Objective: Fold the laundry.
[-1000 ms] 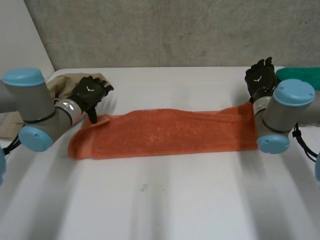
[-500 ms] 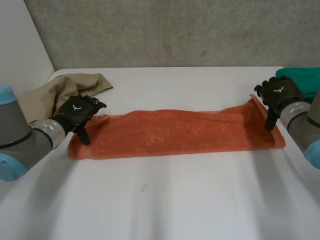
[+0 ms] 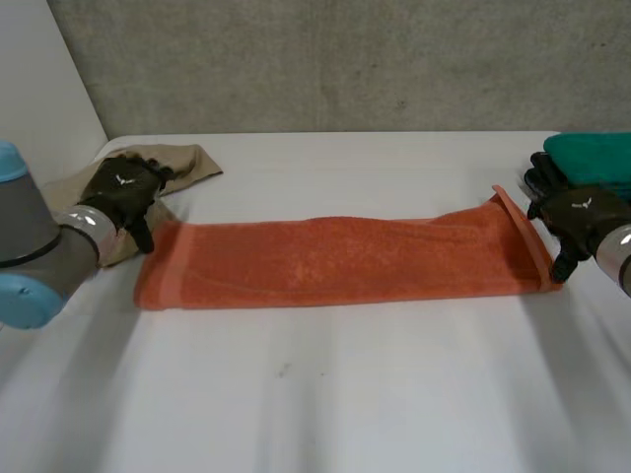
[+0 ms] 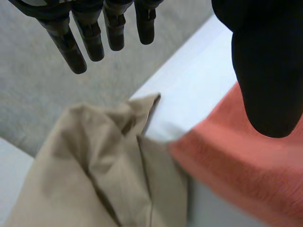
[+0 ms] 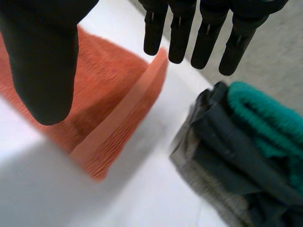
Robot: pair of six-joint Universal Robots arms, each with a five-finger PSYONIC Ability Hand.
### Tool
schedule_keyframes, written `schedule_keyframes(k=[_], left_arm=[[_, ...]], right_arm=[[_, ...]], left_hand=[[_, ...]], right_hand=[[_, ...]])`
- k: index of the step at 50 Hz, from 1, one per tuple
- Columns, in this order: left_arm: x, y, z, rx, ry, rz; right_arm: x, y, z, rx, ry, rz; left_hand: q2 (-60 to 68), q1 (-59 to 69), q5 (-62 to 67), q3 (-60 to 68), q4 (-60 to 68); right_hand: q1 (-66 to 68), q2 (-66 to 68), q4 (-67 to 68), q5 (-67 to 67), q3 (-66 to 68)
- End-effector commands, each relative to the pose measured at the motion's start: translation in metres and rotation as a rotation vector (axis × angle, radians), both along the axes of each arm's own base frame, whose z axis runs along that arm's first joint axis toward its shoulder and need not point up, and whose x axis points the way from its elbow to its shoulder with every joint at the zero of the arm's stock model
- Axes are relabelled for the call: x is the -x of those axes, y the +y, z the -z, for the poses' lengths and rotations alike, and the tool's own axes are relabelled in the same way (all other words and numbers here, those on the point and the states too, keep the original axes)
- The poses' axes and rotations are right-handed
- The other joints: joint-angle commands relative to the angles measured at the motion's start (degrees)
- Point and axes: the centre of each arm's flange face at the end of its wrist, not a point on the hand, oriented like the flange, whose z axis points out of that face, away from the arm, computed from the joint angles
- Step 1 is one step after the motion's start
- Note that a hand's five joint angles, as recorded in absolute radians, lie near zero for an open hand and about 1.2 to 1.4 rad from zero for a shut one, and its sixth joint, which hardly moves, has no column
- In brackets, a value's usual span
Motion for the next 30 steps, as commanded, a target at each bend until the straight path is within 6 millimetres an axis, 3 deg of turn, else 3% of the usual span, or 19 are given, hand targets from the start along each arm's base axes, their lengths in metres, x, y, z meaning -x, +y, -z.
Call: schedule_keyframes(k=[1, 8, 18, 19, 21, 23, 26, 30], left_arm=[[-0.001, 0.029, -0.02, 0.068, 0.104, 0.042], [0.002, 0.045, -0.024, 0.075, 0.151, 0.07], [0.005, 0.049, -0.018, 0.053, 0.159, 0.077], [0.005, 0.049, -0.017, 0.05, 0.159, 0.076], [0.005, 0.049, -0.016, 0.047, 0.158, 0.075], [0.005, 0.049, -0.016, 0.044, 0.158, 0.074], [0.006, 0.05, -0.017, 0.044, 0.157, 0.076], [0.004, 0.052, -0.021, 0.052, 0.159, 0.072]], right_arm=[[0.01, -0.001, 0.022, -0.016, 0.015, -0.037], [0.006, -0.004, 0.04, 0.041, 0.003, -0.103], [0.009, -0.022, 0.071, 0.07, 0.047, -0.092], [0.009, -0.024, 0.073, 0.072, 0.052, -0.087], [0.012, -0.029, 0.079, 0.069, 0.057, -0.065], [0.015, -0.034, 0.079, 0.079, 0.068, -0.044], [0.031, -0.039, 0.069, 0.108, 0.089, 0.065], [0.053, -0.04, 0.04, 0.167, 0.075, 0.189]], left_hand=[[-1.9, -0.72, -2.88, -2.05, -1.56], [-1.9, -0.72, -2.88, -2.05, -1.56], [-1.9, -0.72, -2.88, -2.05, -1.56], [-1.9, -0.72, -2.88, -2.05, -1.56], [-1.9, -0.72, -2.88, -2.05, -1.56], [-1.9, -0.72, -2.88, -2.05, -1.56], [-1.9, -0.72, -2.88, -2.05, -1.56], [-1.9, -0.72, -2.88, -2.05, -1.56]], right_hand=[[5.8, 6.67, 5.07, 4.62, 5.32], [8.83, 9.7, 8.1, 7.65, 8.35], [9.17, 10.04, 8.43, 7.98, 8.69], [11.17, 12.04, 10.44, 9.99, 10.69], [29.6, 30.47, 28.86, 28.41, 29.12], [56.17, 57.04, 55.44, 54.99, 55.69], [56.29, 57.16, 55.56, 55.11, 55.81], [56.29, 57.16, 55.56, 55.11, 55.81]])
